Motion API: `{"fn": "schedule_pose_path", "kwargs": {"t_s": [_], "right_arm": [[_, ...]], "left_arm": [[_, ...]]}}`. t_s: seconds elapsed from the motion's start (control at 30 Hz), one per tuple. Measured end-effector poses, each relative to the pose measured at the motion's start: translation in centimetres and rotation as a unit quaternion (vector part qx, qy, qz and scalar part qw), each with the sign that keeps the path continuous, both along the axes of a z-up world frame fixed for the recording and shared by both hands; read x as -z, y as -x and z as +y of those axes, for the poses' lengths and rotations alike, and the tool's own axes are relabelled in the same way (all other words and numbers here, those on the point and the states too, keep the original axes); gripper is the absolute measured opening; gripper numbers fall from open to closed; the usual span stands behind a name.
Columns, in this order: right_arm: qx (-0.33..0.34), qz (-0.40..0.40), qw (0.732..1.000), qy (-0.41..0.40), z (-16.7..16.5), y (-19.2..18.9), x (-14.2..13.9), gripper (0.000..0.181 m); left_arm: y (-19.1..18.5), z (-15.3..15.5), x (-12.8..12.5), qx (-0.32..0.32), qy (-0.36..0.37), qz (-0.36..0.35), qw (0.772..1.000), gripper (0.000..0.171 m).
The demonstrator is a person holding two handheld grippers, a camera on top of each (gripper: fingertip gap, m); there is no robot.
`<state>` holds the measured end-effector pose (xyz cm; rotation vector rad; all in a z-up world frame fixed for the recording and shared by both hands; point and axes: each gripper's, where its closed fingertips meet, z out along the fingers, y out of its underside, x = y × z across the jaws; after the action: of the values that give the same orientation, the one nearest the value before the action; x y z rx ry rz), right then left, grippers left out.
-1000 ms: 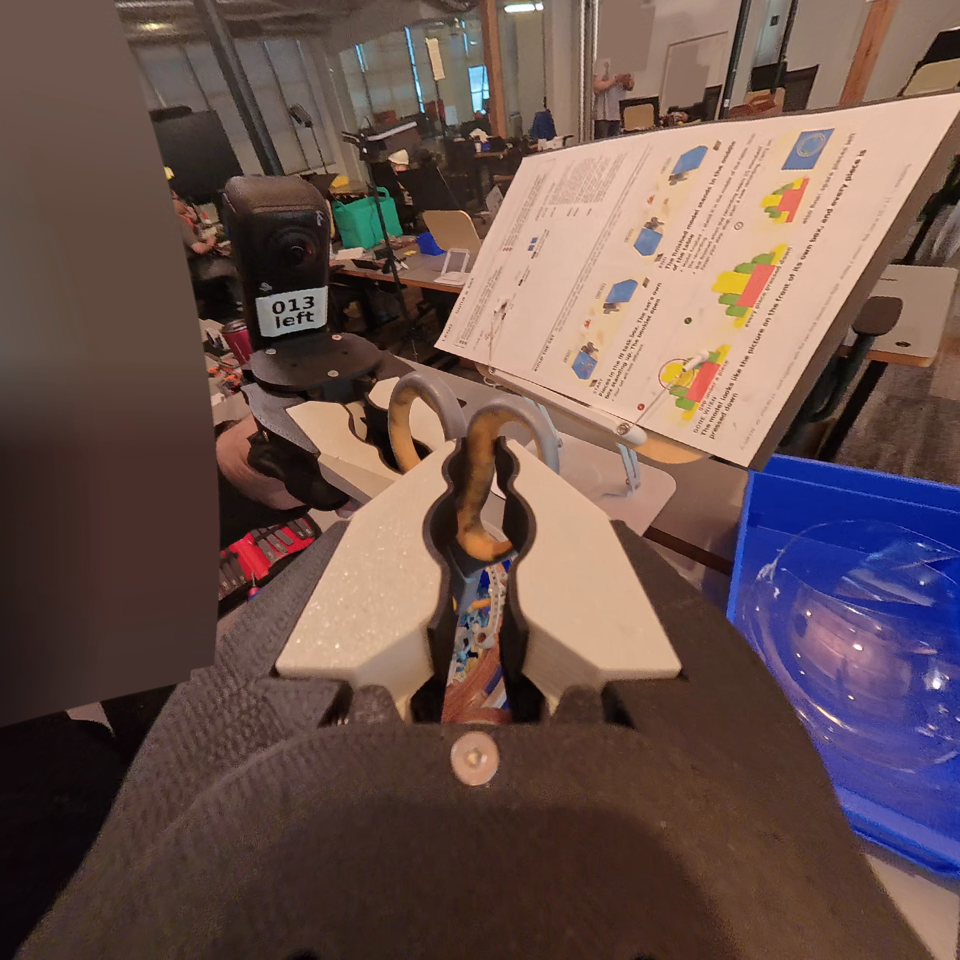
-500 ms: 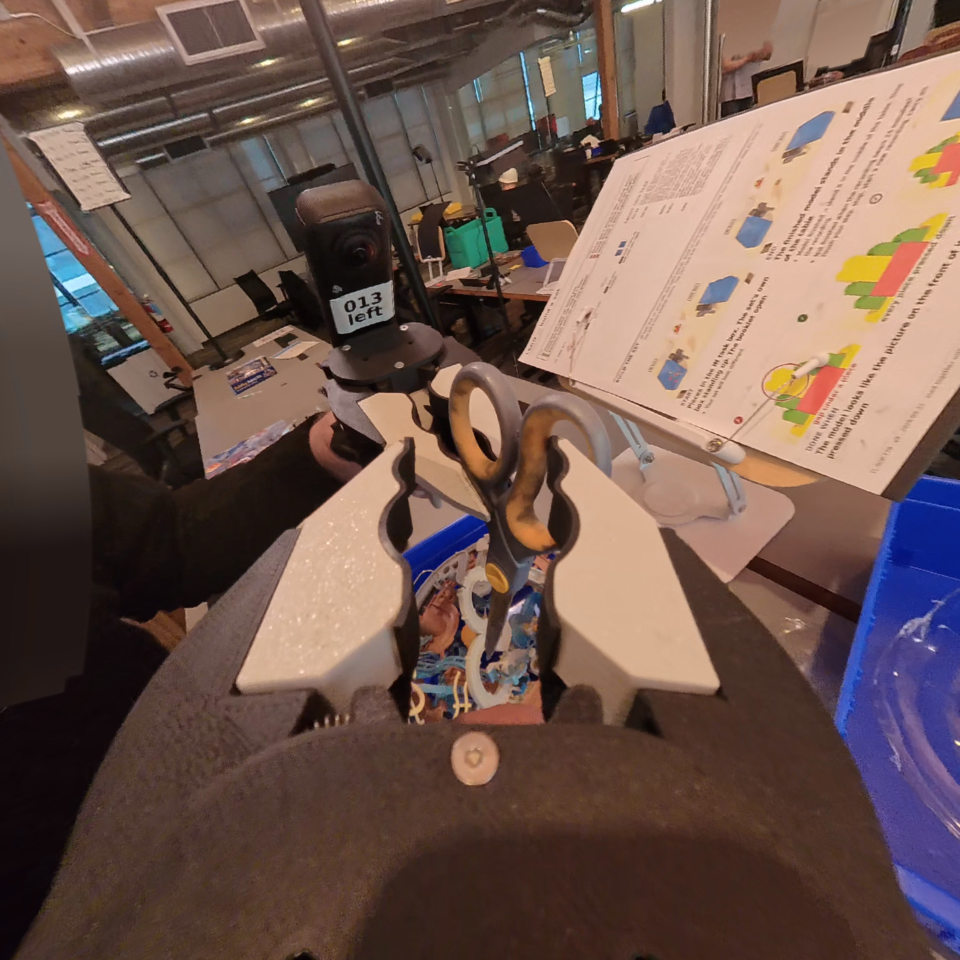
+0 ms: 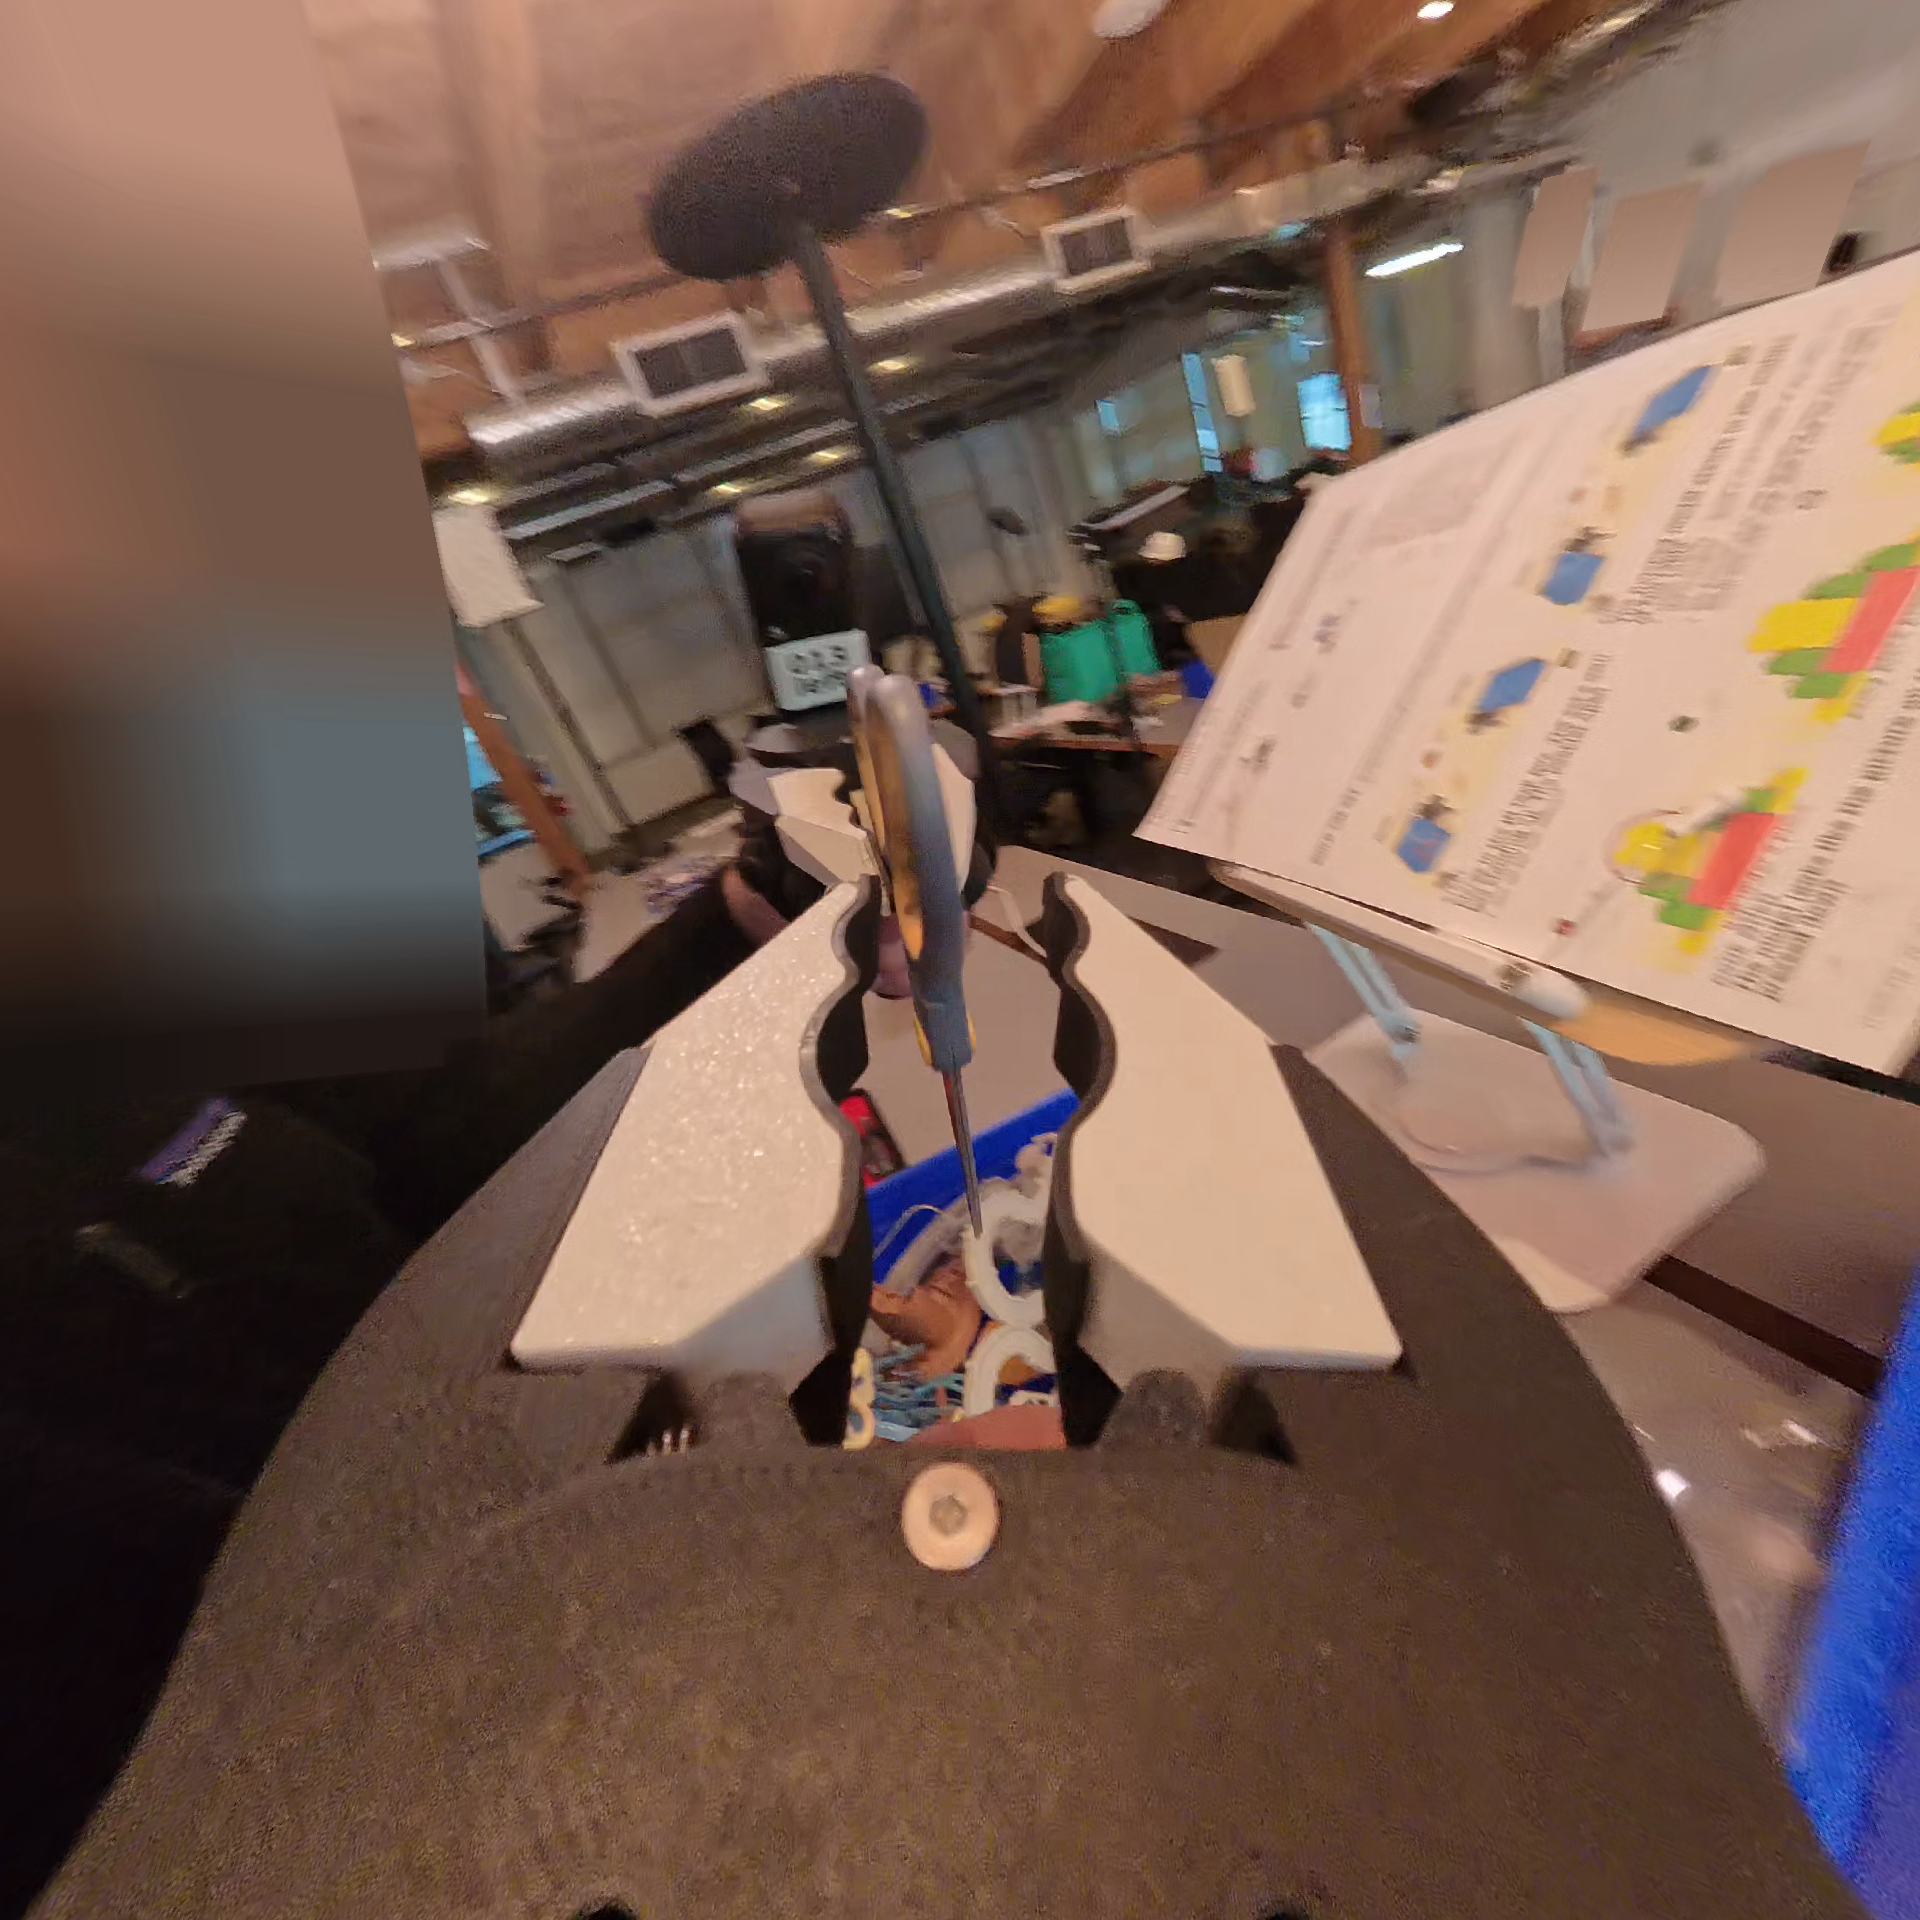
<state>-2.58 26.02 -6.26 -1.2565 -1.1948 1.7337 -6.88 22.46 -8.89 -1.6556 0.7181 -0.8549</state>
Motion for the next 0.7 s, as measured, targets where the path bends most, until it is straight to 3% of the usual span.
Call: {"fn": "schedule_pose_path", "kwargs": {"t_s": [0.07, 0.13, 0.27, 0.6, 0.7], "right_arm": [[-0.069, 0.037, 0.997, 0.015, -0.6, 0.1, -0.5, 0.015], [-0.099, 0.041, 0.994, -0.001, -1.1, 1.1, 0.0, 0.019], [-0.249, 0.096, 0.964, 0.01, -4.9, 0.5, -0.7, 0.033], [-0.401, 0.081, 0.911, -0.054, -11.6, -0.2, -0.1, 0.037], [-0.444, 0.05, 0.891, -0.084, -13.7, -0.9, 0.4, 0.026]], "left_arm": [[-1.2, -1.3, -0.6, 0.071, 0.002, -0.045, 0.996, 0.01], [-2.4, -2.6, -0.5, 0.139, 0.011, -0.071, 0.988, 0.01], [-3.6, -3.8, -0.2, 0.218, 0.021, -0.104, 0.97, 0.01], [-6.3, -6.6, 1.1, 0.394, 0.106, -0.143, 0.902, 0.01], [-7.0, -7.4, 1.4, 0.446, 0.134, -0.132, 0.875, 0.011]]}}
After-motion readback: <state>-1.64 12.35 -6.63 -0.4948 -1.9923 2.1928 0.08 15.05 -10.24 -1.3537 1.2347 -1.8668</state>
